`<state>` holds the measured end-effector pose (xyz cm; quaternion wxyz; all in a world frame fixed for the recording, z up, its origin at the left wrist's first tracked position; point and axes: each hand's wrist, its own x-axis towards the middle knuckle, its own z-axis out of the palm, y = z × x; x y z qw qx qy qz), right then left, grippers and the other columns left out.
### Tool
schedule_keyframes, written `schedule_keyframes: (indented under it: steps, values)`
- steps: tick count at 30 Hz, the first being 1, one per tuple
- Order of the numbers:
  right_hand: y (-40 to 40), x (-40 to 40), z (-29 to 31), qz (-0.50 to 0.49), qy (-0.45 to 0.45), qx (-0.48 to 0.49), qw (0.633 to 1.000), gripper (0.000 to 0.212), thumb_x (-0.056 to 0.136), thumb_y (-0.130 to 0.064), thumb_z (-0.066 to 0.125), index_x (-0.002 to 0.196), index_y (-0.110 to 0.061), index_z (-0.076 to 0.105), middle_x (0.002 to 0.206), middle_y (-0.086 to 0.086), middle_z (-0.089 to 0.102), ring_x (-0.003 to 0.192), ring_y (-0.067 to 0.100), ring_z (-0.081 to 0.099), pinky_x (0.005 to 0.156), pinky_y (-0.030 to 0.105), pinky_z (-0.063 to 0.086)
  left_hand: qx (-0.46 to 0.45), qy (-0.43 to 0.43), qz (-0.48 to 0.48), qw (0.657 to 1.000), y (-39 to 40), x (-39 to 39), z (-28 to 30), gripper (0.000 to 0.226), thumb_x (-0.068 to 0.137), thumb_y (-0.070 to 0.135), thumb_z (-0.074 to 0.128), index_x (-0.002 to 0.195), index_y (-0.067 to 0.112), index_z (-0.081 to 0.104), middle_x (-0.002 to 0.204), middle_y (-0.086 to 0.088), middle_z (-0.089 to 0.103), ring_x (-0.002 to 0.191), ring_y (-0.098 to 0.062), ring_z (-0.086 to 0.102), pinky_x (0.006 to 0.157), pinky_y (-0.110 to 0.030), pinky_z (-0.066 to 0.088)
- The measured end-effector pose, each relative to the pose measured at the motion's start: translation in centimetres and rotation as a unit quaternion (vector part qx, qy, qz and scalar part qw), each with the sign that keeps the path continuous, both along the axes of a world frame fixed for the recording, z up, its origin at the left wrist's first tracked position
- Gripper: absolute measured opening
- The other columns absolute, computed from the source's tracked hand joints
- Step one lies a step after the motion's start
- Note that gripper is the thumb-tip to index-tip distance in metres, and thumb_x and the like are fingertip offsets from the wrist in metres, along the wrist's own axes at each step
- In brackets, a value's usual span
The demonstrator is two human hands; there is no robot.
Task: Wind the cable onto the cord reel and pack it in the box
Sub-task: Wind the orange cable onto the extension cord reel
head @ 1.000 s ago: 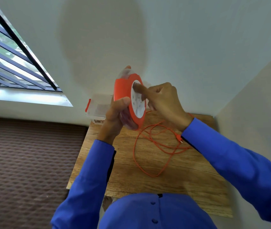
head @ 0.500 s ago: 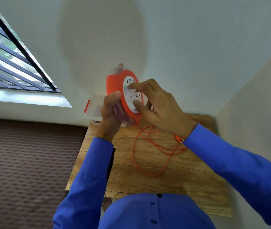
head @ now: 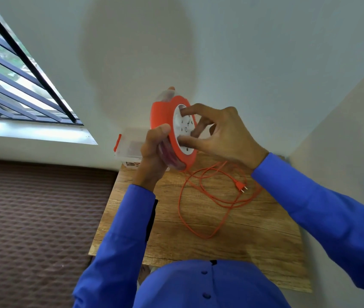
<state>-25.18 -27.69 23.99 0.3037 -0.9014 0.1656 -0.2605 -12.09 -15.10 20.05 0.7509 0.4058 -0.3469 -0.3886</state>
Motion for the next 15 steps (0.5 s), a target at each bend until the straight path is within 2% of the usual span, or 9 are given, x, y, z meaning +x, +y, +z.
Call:
schedule_keyframes:
  steps: [3,4,6,7,8,10,12,14,15]
  values:
    - [0.8,0.4,-0.1,-0.06,-0.023,0.051,0.997,0.05,0.084,-0.062,0.082,0.12,-0.027,0.081,0.072,-0.007,0.078,0.066,0.009,0.074,0.068,0.032,0.061,0.017,-0.017,0.003,1.0,0.2,-0.1,0.1,0.066,0.075,0.075,0.083,0.131,0.04,0.079,0.115,0.0,0.079,0.109,-0.029,0.073,0.099,-0.05,0.057]
    - [0.9,0.6,-0.2,-0.076,-0.026,0.061,0.995,0.049,0.085,-0.064,0.078,0.113,-0.025,0.084,0.068,-0.005,0.076,0.062,0.011,0.072,0.065,0.033,0.06,0.028,-0.016,0.01,0.999,0.2,-0.2,0.2,0.077,0.073,0.075,0.084,0.137,0.033,0.076,0.115,-0.002,0.078,0.109,-0.03,0.072,0.099,-0.051,0.057]
    - [0.9,0.9,-0.4,-0.09,-0.037,0.106,0.99,0.053,0.086,-0.069,0.07,0.091,-0.019,0.087,0.057,-0.002,0.071,0.049,0.009,0.065,0.054,0.029,0.052,0.062,-0.025,0.015,0.998,0.2,-0.4,0.1,0.117,0.069,0.073,0.088,0.156,0.003,0.054,0.119,-0.012,0.072,0.108,-0.031,0.071,0.094,-0.046,0.06]
    - [0.9,1.1,-0.5,-0.092,-0.038,0.149,0.984,0.059,0.087,-0.071,0.067,0.079,-0.016,0.085,0.051,-0.001,0.068,0.042,0.006,0.058,0.05,0.023,0.046,0.07,-0.051,0.017,0.996,0.2,-0.2,-0.1,0.127,0.071,0.069,0.088,0.159,-0.009,0.041,0.12,-0.015,0.069,0.106,-0.029,0.072,0.089,-0.041,0.061]
    - [0.7,1.2,-0.6,-0.094,-0.028,0.209,0.973,0.063,0.089,-0.071,0.064,0.072,-0.013,0.084,0.048,0.001,0.066,0.037,0.004,0.051,0.046,0.016,0.04,0.075,-0.078,0.02,0.994,0.2,0.1,-0.5,0.125,0.075,0.061,0.085,0.16,-0.014,0.033,0.12,-0.017,0.067,0.102,-0.026,0.074,0.084,-0.036,0.062]
    - [0.2,1.3,-0.5,-0.091,0.039,0.367,0.925,0.066,0.092,-0.07,0.063,0.067,-0.012,0.083,0.051,0.003,0.068,0.032,0.004,0.04,0.036,0.018,0.031,0.086,-0.095,0.008,0.992,0.3,0.8,-1.2,0.109,0.079,0.049,0.072,0.159,-0.014,0.032,0.117,-0.016,0.066,0.094,-0.023,0.073,0.075,-0.031,0.062]
    - [-0.2,1.1,-0.4,-0.072,0.143,0.467,0.87,0.069,0.095,-0.069,0.059,0.073,-0.009,0.085,0.059,0.006,0.069,0.033,0.009,0.031,0.038,0.016,0.022,0.072,-0.086,-0.006,0.994,0.5,0.7,-1.3,0.112,0.075,0.056,0.079,0.157,-0.009,0.037,0.113,-0.016,0.066,0.09,-0.026,0.07,0.072,-0.032,0.061]
    - [-0.1,0.9,-0.6,-0.054,0.179,0.47,0.862,0.071,0.1,-0.065,0.053,0.073,-0.008,0.085,0.059,0.006,0.069,0.033,0.009,0.029,0.038,0.015,0.021,0.062,-0.072,-0.019,0.995,0.7,0.1,-1.2,0.135,0.067,0.071,0.091,0.158,-0.01,0.033,0.105,-0.021,0.064,0.077,-0.024,0.07,0.063,-0.029,0.06]
    - [0.1,0.8,-0.7,-0.053,0.165,0.442,0.88,0.071,0.103,-0.062,0.05,0.071,-0.009,0.085,0.058,0.006,0.07,0.032,0.009,0.033,0.037,0.016,0.024,0.054,-0.066,-0.029,0.996,0.7,-0.1,-1.2,0.14,0.067,0.072,0.092,0.158,-0.014,0.029,0.099,-0.021,0.063,0.068,-0.019,0.07,0.058,-0.026,0.059]
